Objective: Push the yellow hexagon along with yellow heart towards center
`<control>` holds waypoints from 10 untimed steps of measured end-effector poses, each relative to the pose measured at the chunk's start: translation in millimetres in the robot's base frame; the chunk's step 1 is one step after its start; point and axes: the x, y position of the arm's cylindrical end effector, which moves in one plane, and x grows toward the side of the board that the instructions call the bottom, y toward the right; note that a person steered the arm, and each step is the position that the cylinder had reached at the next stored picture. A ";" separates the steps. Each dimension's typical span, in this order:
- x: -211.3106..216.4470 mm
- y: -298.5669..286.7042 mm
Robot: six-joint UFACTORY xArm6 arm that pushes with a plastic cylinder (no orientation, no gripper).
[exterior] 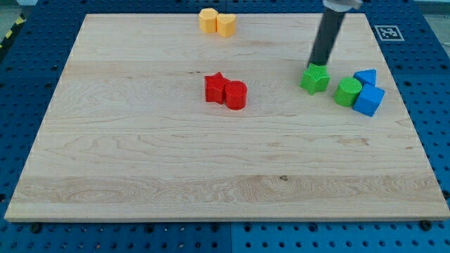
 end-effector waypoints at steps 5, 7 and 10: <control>-159.5 -295.7; -157.7 -187.3; -122.3 -149.9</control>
